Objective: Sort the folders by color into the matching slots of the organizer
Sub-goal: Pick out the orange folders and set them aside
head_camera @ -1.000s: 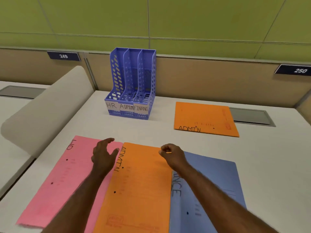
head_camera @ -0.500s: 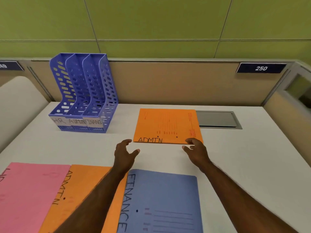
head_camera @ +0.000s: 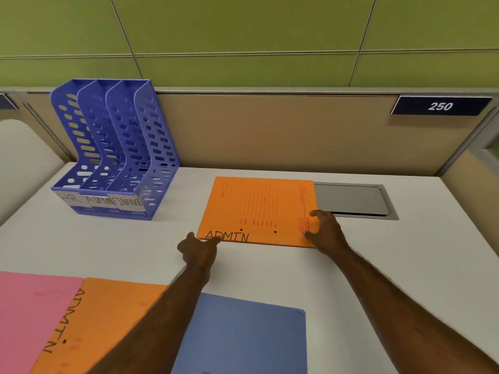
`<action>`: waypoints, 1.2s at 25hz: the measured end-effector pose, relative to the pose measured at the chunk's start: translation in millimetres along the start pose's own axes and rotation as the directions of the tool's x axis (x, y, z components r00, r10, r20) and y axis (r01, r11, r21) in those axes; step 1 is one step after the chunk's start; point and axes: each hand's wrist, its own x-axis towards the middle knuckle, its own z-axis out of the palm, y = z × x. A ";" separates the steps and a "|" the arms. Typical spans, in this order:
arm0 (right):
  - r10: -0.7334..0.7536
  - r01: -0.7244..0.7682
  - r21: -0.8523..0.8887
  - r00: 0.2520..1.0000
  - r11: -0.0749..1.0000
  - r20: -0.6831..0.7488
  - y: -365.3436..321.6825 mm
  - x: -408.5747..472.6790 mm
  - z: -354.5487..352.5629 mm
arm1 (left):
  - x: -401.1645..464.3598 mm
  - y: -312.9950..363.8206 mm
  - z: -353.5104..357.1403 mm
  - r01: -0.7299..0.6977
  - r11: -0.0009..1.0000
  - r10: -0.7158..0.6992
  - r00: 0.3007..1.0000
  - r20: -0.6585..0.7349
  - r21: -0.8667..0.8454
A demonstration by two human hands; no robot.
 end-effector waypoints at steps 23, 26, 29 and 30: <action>0.034 -0.013 -0.173 0.992 0.985 0.124 7.1 3.6 11.1 | 21.9 20.1 22.5 0.002 0.747 -0.028 0.999 -0.028 -0.665; 0.007 -0.007 -0.002 1.000 1.000 0.009 -2.5 5.3 -6.8 | 13.5 34.4 9.8 -0.070 0.699 0.086 0.996 -0.014 -0.711; -0.110 0.115 0.045 0.989 0.992 -0.095 -26.2 16.8 -34.4 | 2.2 52.3 -9.7 -0.175 0.705 0.250 0.968 0.010 -0.687; -0.145 0.152 0.055 0.982 0.987 -0.124 -36.3 21.3 -44.9 | -2.6 58.5 -17.4 -0.216 0.707 0.304 0.953 0.014 -0.673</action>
